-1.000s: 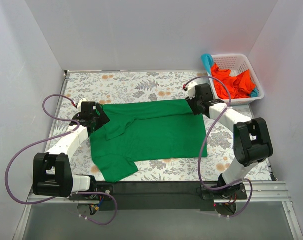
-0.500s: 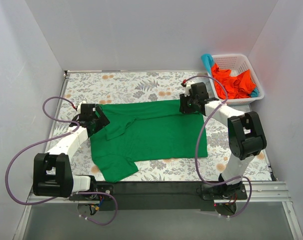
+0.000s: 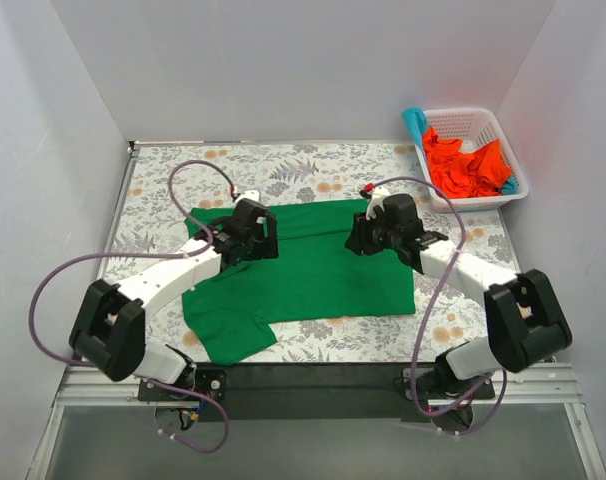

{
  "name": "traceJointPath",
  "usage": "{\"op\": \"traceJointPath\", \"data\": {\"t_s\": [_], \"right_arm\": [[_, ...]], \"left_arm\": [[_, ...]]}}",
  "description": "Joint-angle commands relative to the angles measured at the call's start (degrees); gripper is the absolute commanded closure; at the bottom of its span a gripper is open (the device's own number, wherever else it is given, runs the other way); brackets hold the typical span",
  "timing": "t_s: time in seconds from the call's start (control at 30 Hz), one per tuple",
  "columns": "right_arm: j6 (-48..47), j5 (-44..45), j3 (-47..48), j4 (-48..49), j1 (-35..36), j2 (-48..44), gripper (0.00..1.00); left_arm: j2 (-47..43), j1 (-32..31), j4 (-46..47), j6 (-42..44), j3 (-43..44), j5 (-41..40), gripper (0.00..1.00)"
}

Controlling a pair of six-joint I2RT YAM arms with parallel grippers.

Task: Fold and stack the t-shirts
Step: Fold the tshirt

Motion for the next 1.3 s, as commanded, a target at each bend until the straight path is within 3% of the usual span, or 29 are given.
{"op": "traceJointPath", "data": {"t_s": [0.0,0.2,0.4,1.03,1.27], "right_arm": [[-0.3,1.3,-5.7,2.4,-0.2,-7.9,0.62],[1.3,-0.1,-14.9,3.0,-0.2,-20.0,0.62],[-0.6,2.0,-18.8,2.9,-0.1,-28.1,0.62],[-0.7,-1.6,-19.7,3.4,-0.2,-25.7,0.62],[-0.5,-1.9,-20.2,3.4,-0.2,-25.7,0.62]], "left_arm": [[5.9,-2.8,-2.2,3.8,2.6,-2.3,0.29],[14.5,-3.6,-1.6,9.2,7.1,-1.7,0.44],[20.8,-3.5,-1.3,10.3,9.4,-6.5,0.46],[24.5,-2.9,-1.4,14.9,13.2,-13.1,0.49],[25.6,-1.9,-1.3,15.1,14.6,-12.6,0.57]]}}
